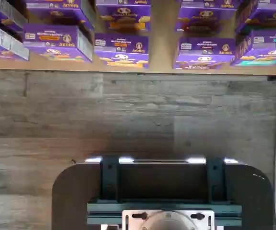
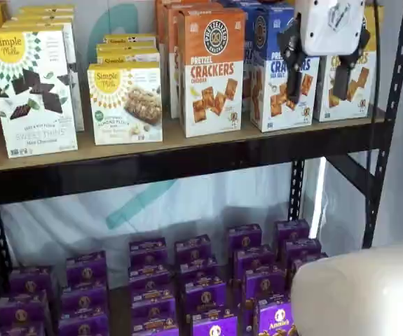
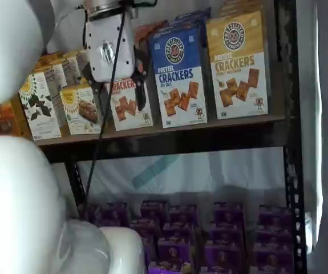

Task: Retrieve the yellow and white box located on the top shelf, the sixth one from the left

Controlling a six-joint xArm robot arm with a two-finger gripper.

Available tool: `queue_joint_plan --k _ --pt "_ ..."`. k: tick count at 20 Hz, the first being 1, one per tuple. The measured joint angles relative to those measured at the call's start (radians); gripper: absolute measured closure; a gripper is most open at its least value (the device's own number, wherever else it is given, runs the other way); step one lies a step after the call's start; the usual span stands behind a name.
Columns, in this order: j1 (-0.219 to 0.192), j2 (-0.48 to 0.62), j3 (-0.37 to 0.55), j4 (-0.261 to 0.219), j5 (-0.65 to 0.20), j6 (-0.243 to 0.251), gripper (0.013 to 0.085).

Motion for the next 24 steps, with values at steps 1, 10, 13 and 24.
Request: queue_joint_plan --k 1,10,13,24 --pt "-0.046 -0.029 0.027 0.051 -0.044 -0.025 0.0130" --pt "-0.037 -0.043 0.028 0.062 -0.056 -0.015 0.0130" --pt "-0.020 -0.045 0.029 0.042 -0.056 -0.006 0.0130" --pt "-0.114 -0.055 0.077 -0.043 -0.145 -0.125 0.0130"
